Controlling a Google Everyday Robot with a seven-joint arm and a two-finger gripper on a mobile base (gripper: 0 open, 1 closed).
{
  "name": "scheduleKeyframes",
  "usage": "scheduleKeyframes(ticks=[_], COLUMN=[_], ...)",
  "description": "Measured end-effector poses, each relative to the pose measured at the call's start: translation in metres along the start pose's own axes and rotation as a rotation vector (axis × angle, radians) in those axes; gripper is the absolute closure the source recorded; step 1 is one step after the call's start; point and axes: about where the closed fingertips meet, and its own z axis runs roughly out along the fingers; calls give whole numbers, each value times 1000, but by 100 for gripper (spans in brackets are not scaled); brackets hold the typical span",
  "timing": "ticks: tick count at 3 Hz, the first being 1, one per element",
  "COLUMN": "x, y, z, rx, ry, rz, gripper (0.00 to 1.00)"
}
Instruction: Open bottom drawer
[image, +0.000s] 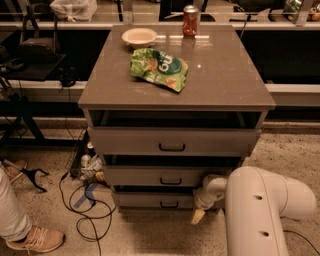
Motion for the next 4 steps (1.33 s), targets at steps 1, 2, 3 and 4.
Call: scheduleKeyframes(ticks=[1,2,3,4], x=[6,22,38,39], y=[14,55,91,93], z=[-20,-41,-47,-46], rx=[36,40,14,12], ry=[11,27,23,23], rz=[27,88,148,150], gripper=[41,64,87,85])
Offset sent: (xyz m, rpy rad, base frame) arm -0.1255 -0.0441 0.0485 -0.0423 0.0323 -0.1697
